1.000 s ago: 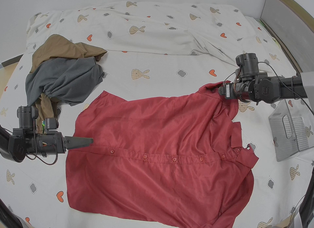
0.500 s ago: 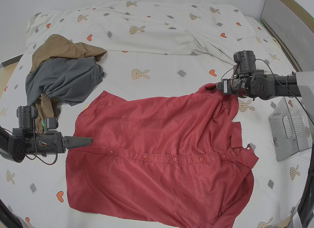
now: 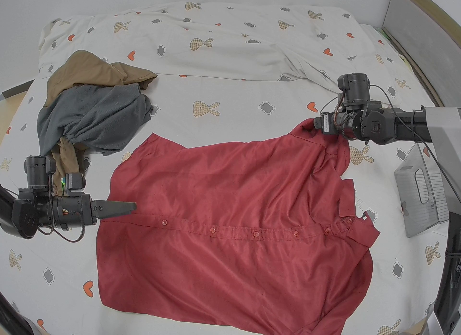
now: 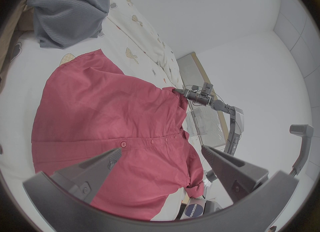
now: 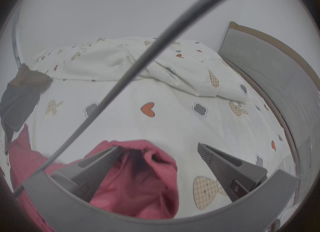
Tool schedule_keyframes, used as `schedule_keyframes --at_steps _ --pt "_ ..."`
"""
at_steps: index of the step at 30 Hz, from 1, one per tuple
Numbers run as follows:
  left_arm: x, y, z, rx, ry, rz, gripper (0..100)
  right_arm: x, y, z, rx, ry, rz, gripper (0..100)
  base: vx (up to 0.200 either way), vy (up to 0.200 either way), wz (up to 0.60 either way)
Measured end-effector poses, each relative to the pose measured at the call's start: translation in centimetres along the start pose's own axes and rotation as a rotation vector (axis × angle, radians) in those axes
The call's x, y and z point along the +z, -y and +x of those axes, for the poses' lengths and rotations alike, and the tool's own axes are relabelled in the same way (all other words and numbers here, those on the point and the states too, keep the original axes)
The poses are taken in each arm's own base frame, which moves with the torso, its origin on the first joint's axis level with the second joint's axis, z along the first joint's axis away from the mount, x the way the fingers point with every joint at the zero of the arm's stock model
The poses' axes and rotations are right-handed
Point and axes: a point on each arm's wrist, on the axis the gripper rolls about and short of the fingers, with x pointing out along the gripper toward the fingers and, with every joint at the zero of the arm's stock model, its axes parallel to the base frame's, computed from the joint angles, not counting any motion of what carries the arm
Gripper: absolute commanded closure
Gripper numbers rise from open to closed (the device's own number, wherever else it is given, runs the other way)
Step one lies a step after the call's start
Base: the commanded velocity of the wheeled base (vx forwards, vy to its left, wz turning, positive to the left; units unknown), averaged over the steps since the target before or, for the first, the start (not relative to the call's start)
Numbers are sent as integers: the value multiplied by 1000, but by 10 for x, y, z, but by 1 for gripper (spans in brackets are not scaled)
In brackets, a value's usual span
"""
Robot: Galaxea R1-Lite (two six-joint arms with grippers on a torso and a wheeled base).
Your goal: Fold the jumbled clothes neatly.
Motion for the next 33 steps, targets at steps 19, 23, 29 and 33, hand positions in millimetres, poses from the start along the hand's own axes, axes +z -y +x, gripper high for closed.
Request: schedule_keyframes --at_steps 19,23,29,33 --pt "0 0 0 0 0 1 0 3 -34 1 -61 56 -28 100 0 0 0" --pt "0 0 0 0 0 0 0 11 -48 -17 -29 90 -28 100 0 0 0" --pt "0 0 0 0 0 0 0 27 -61 -37 -66 221 -30 100 0 0 0" --pt "0 0 0 0 0 0 0 36 -65 -42 -99 322 -36 100 0 0 0"
